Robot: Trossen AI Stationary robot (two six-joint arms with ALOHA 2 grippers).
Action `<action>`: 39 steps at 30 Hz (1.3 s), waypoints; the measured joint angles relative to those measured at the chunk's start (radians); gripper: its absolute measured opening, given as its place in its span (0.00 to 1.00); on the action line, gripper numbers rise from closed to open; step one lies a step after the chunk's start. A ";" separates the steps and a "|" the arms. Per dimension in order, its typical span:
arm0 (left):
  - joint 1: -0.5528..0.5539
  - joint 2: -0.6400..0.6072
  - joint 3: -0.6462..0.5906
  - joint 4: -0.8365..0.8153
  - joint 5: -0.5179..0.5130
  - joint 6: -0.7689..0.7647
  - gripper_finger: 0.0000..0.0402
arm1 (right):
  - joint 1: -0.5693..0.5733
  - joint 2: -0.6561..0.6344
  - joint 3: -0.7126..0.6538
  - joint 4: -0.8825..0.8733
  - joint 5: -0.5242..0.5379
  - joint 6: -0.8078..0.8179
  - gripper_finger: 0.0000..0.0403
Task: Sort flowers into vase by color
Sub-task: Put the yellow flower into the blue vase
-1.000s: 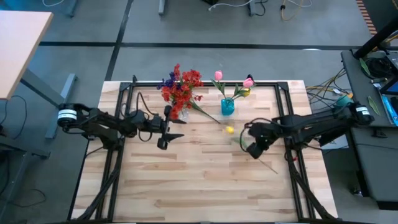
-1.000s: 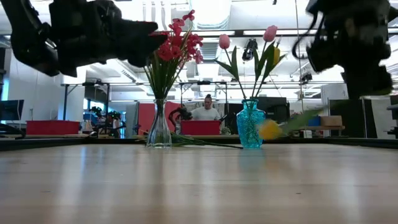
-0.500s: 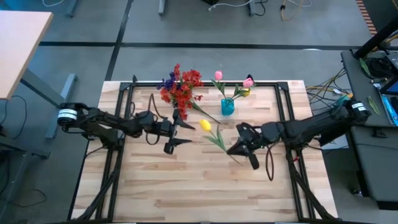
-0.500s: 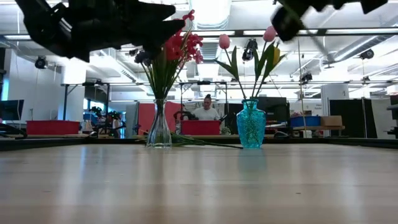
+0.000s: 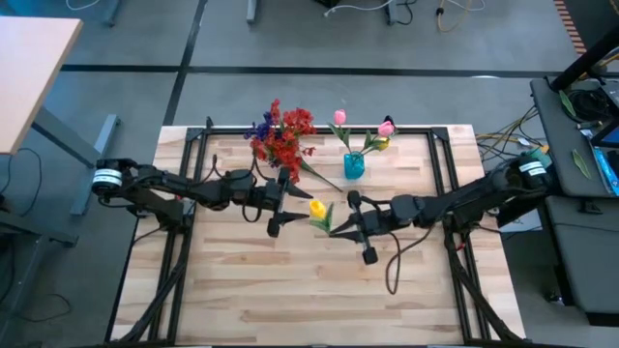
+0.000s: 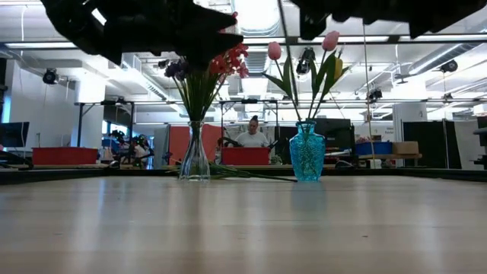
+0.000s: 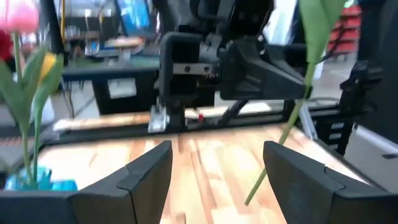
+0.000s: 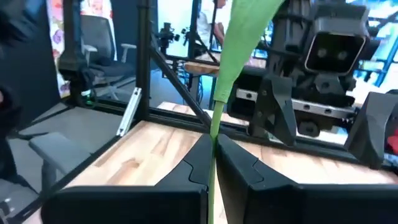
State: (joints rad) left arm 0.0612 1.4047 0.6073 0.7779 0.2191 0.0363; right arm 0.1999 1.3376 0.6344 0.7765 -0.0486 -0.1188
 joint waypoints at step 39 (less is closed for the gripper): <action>-0.035 -0.122 0.600 -1.567 -0.238 -0.106 0.59 | -0.011 0.033 0.000 0.021 -0.003 -0.026 0.03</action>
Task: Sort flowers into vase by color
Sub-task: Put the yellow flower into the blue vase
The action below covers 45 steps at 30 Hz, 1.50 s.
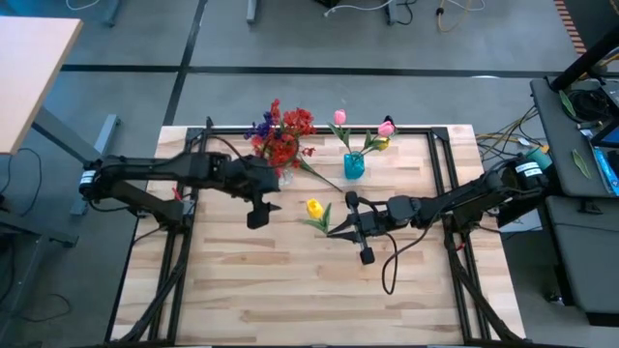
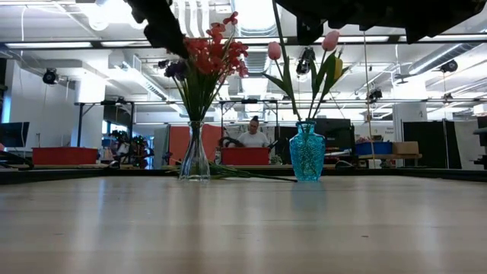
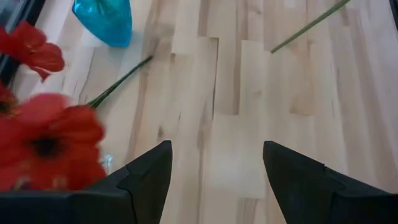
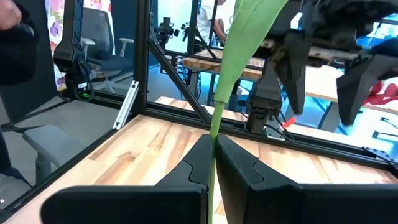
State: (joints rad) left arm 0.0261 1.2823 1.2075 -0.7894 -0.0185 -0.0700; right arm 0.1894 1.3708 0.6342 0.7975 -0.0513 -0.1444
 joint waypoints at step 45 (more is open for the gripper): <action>-0.105 0.123 -0.290 1.182 0.069 0.211 0.57 | -0.001 -0.002 0.067 0.284 0.241 -0.436 0.03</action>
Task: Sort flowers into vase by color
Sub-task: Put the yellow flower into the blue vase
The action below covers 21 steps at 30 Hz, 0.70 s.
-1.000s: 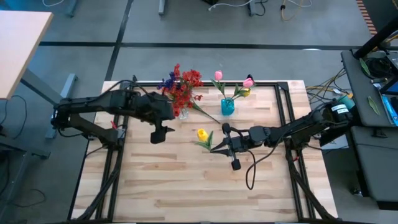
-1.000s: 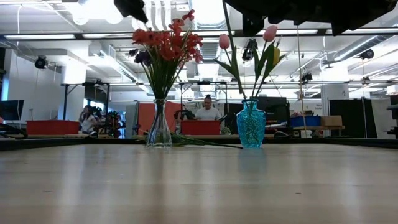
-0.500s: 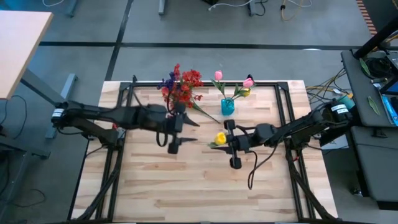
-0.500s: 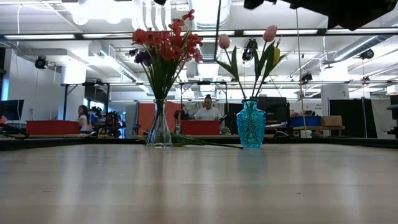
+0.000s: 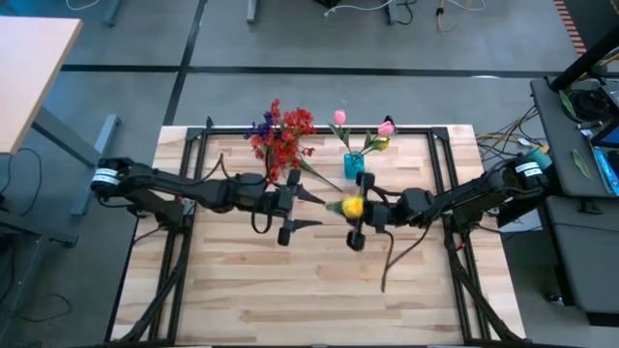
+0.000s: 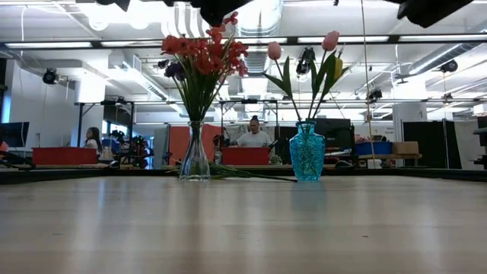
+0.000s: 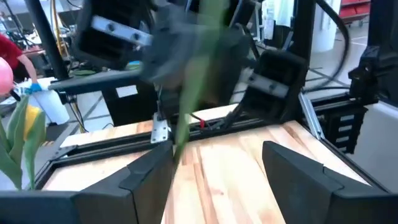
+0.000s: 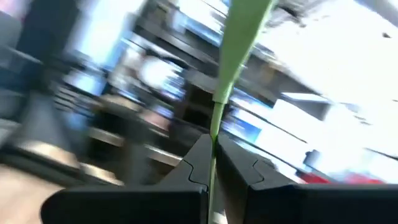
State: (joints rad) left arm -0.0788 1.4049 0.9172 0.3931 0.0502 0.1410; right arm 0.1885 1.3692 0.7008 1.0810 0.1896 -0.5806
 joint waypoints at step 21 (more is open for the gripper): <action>0.000 -0.113 0.006 -0.152 -0.018 -0.002 0.57 | -0.281 -0.005 -0.017 -0.011 0.575 0.154 0.03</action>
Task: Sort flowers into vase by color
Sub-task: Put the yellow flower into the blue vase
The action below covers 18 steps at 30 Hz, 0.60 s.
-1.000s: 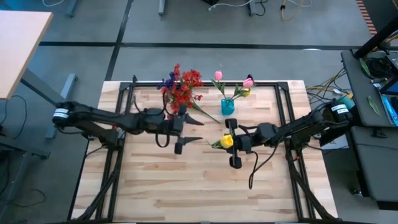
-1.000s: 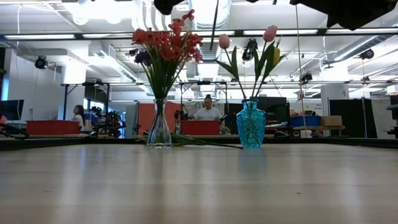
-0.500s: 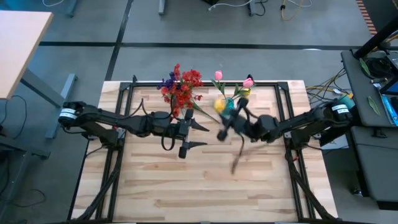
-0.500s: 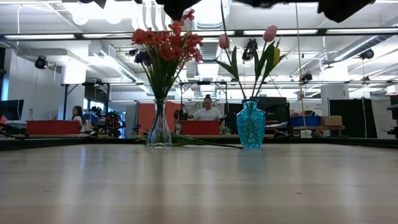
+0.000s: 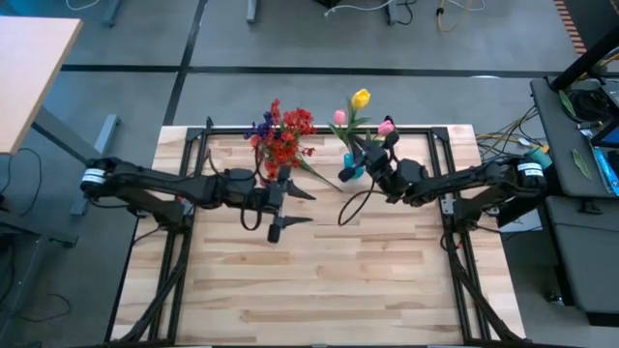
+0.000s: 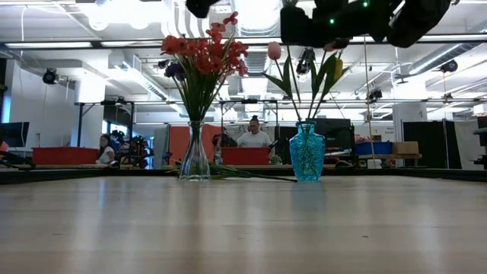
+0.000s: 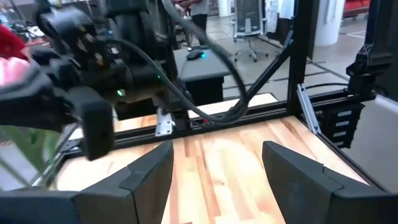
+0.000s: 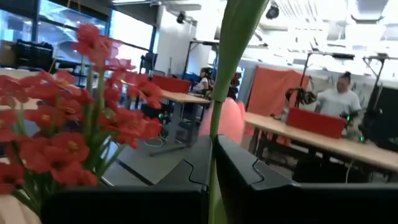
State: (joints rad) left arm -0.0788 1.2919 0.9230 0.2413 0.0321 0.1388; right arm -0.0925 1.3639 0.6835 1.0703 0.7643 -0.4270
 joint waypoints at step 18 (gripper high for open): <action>0.000 -0.252 -0.001 -0.244 -0.100 -0.007 0.57 | -0.062 -0.003 -0.104 0.019 0.012 0.173 0.03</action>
State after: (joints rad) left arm -0.0788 1.0401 0.9222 -0.0025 -0.0677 0.1314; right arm -0.1541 1.3609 0.5799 1.0893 0.7766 -0.2537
